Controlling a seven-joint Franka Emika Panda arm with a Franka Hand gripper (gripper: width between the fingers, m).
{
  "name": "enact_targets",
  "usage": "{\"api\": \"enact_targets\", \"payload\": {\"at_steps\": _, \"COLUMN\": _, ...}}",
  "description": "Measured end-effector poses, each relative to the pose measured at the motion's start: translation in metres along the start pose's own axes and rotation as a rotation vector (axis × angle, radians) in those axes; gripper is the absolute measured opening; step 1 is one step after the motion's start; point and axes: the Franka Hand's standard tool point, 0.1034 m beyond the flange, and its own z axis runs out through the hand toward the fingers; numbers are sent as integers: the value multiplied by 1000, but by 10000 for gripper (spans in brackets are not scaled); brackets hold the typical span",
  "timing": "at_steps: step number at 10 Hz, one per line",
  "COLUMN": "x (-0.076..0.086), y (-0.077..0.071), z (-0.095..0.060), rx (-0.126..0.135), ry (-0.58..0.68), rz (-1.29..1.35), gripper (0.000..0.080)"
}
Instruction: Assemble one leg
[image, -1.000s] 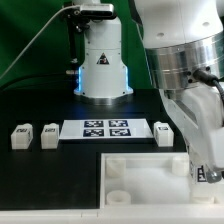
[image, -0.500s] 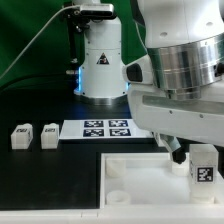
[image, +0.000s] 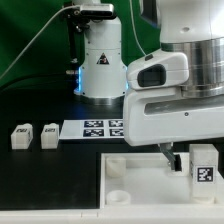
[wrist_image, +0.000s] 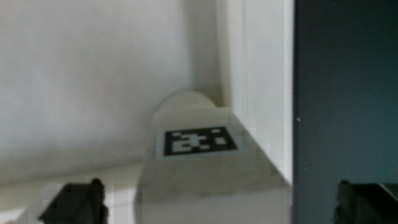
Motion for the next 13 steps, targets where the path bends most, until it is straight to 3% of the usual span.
{"api": "enact_targets", "payload": {"at_steps": 2, "x": 0, "y": 0, "z": 0, "rx": 0, "ry": 0, "rz": 0, "gripper": 380}}
{"api": "enact_targets", "payload": {"at_steps": 3, "x": 0, "y": 1, "z": 0, "rx": 2, "ry": -1, "rz": 115, "gripper": 297}}
{"api": "enact_targets", "payload": {"at_steps": 5, "x": 0, "y": 2, "z": 1, "rx": 1, "ry": -1, "rz": 260, "gripper": 297}}
{"api": "enact_targets", "payload": {"at_steps": 9, "x": 4, "y": 5, "z": 3, "rx": 81, "ry": -34, "rz": 1179, "gripper": 297}}
{"api": "enact_targets", "payload": {"at_steps": 12, "x": 3, "y": 2, "z": 3, "rx": 90, "ry": -52, "rz": 1426, "gripper": 297}}
{"api": "enact_targets", "payload": {"at_steps": 13, "x": 3, "y": 2, "z": 3, "rx": 90, "ry": -51, "rz": 1398, "gripper": 304}}
